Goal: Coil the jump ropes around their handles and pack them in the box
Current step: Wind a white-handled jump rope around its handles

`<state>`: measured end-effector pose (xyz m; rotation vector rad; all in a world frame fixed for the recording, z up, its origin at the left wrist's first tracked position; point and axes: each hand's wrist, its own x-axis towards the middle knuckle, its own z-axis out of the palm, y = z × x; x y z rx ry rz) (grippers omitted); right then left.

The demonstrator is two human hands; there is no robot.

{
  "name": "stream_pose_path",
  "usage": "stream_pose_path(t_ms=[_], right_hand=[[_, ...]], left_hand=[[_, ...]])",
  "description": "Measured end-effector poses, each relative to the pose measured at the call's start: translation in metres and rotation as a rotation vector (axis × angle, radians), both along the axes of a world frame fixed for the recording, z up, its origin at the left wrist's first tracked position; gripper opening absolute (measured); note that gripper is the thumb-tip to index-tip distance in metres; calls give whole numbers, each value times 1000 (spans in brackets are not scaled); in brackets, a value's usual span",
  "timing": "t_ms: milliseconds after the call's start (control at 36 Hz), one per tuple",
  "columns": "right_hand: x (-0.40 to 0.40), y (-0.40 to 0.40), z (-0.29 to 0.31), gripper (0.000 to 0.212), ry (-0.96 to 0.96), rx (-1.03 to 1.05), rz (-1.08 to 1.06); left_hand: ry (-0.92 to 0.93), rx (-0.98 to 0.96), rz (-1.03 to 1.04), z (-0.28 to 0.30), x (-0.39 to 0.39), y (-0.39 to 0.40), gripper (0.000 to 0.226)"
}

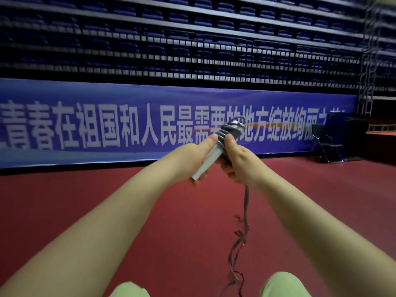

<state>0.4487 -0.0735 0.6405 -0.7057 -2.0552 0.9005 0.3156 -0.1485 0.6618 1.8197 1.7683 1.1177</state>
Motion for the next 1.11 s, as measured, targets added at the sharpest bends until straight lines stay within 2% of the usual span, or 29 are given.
stream_pose_path(t_ms=[83,167,222,278,333,417,500,556,611,667,750,806,917,1000,1111], right_hand=[[7,-8,5,62,-56,-68,3],[15,-14,15,68,-59,-153,41],[18,-23,22,68,-40,-148,54],[19,-32,29,64,23,-136,71],[20,-38,34,59,95,-133,87],[19,-41,39,53,190,-138,126],[12,-41,41,45,252,-160,193],[5,-42,39,42,279,-178,240],[1,-43,38,42,302,-177,275],[-6,-44,38,45,314,-161,291],[-14,-45,42,52,276,-170,266],[-17,-44,45,56,189,-158,241],[-16,-44,50,60,16,-76,122],[-14,-48,51,57,-60,-18,64],[-15,-50,46,55,-25,0,65]], left_hand=[[272,2,148,9,8,-13,62],[541,71,161,20,12,-23,35],[648,163,151,25,12,-26,40],[661,182,158,33,16,-33,41],[540,133,122,39,24,-41,46],[111,1,-39,41,18,-45,58],[-96,-93,-201,35,1,-53,66],[-257,-153,-366,28,-9,-59,55],[-344,-150,-469,22,-10,-64,41],[-348,-82,-447,16,-12,-64,30],[-322,9,-327,15,-12,-61,27],[-208,90,-205,15,-14,-61,27],[173,271,75,14,-28,-58,38],[265,267,134,11,-32,-58,41],[318,266,129,4,-32,-56,43]])
